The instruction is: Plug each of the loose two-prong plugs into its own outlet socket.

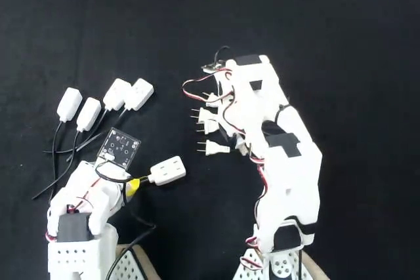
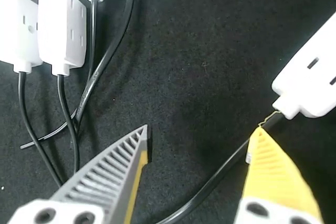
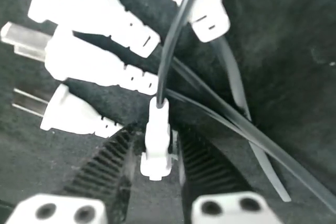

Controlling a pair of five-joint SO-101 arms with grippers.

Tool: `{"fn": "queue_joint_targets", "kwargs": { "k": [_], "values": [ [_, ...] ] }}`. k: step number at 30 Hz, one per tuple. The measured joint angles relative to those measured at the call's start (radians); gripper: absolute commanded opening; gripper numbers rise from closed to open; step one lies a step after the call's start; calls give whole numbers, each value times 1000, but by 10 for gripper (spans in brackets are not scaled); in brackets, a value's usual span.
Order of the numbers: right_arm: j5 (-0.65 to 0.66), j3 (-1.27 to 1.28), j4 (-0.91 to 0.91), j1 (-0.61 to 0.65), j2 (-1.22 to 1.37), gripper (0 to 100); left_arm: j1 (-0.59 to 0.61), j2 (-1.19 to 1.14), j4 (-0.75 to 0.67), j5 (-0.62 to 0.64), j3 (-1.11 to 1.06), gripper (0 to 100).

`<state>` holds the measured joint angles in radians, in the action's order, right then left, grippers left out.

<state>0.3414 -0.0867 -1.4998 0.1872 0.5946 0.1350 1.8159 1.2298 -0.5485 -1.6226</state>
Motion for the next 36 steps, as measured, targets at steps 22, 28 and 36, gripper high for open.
{"fn": "queue_joint_targets", "kwargs": {
  "k": [22, 28, 36],
  "values": [
    [-23, 195, 106, 0, -221, 15, 0, 0, 0, 0, 0, 300],
    [-25, 488, 275, 0, -574, 16, 0, 0, 0, 0, 0, 300],
    [-35, 887, 476, 100, -1126, 15, -14, 0, 0, 2, -2, 300]
  ]
}}
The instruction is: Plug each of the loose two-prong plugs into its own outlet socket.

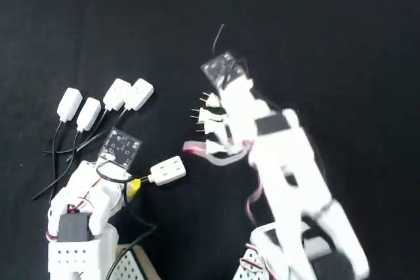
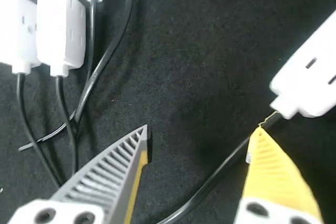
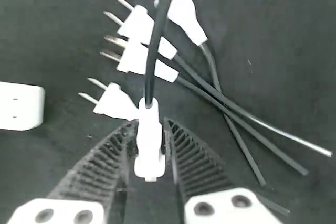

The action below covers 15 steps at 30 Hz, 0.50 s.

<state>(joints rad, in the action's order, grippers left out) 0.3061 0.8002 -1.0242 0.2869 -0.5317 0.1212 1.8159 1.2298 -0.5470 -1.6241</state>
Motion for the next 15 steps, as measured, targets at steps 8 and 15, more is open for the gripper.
{"fn": "queue_joint_targets", "kwargs": {
  "k": [8, 15],
  "values": [
    [-224, 219, 51, 146, -532, 15, -135, 0, -31, 46, -5, 300],
    [-559, 503, 336, 290, -873, 12, -397, 0, -270, 253, -8, 300]
  ]
}}
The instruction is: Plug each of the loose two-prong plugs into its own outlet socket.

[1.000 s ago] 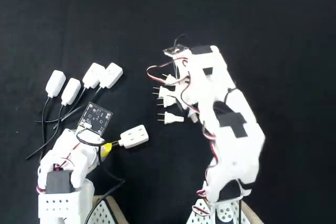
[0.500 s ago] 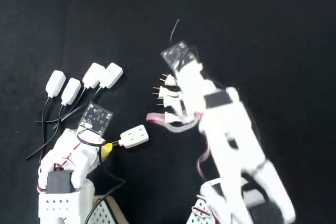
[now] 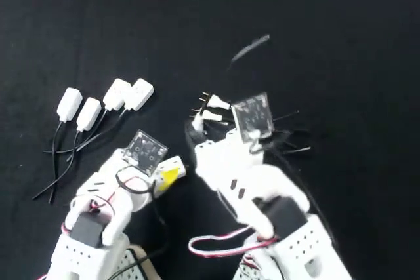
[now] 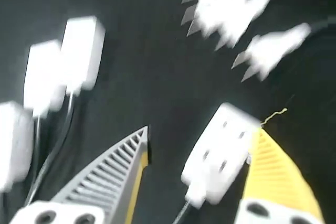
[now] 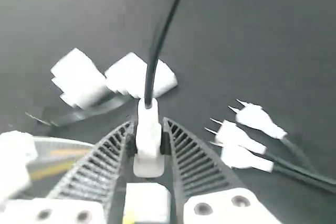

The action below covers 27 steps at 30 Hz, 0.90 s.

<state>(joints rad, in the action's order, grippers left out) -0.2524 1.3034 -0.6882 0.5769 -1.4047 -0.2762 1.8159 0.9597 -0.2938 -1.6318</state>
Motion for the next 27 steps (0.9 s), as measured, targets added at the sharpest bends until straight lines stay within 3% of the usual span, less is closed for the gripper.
{"fn": "queue_joint_targets", "kwargs": {
  "k": [5, 11, 20, 27],
  "values": [
    [-115, 187, 68, 69, -203, 12, -72, -2, -132, 34, -46, 300],
    [-184, 207, -52, 158, -385, 12, -71, -2, -152, 55, -46, 300],
    [-196, 218, -143, 204, -394, 12, -15, -2, -161, 166, -43, 299],
    [-196, 199, -166, 212, -354, 11, 12, -3, -160, 175, -43, 299]
  ]
}}
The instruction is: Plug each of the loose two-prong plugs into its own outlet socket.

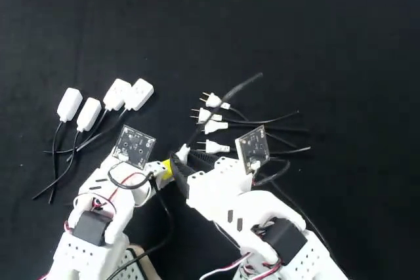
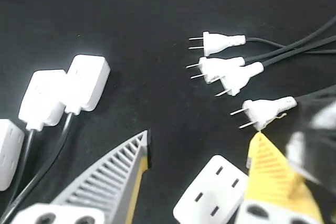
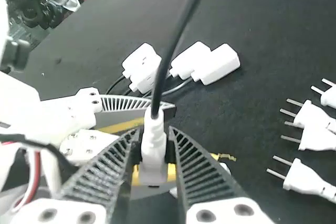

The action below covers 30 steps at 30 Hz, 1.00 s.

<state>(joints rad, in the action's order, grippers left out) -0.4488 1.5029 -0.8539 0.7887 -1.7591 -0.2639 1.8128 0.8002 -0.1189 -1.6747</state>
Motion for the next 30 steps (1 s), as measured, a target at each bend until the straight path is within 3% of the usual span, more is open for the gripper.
{"fn": "queue_joint_targets", "kwargs": {
  "k": [15, 20, 25, 30],
  "values": [
    [64, -78, -55, 34, 109, 11, 92, -2, -32, 0, 0, 299],
    [71, -89, -126, 52, 132, 11, 173, 2, 78, -12, 23, 299],
    [72, -89, -137, 55, 140, 11, 207, 2, 255, -173, 78, 299],
    [186, -89, -132, -92, 140, 11, 187, 2, 288, -221, 80, 299]
  ]
}}
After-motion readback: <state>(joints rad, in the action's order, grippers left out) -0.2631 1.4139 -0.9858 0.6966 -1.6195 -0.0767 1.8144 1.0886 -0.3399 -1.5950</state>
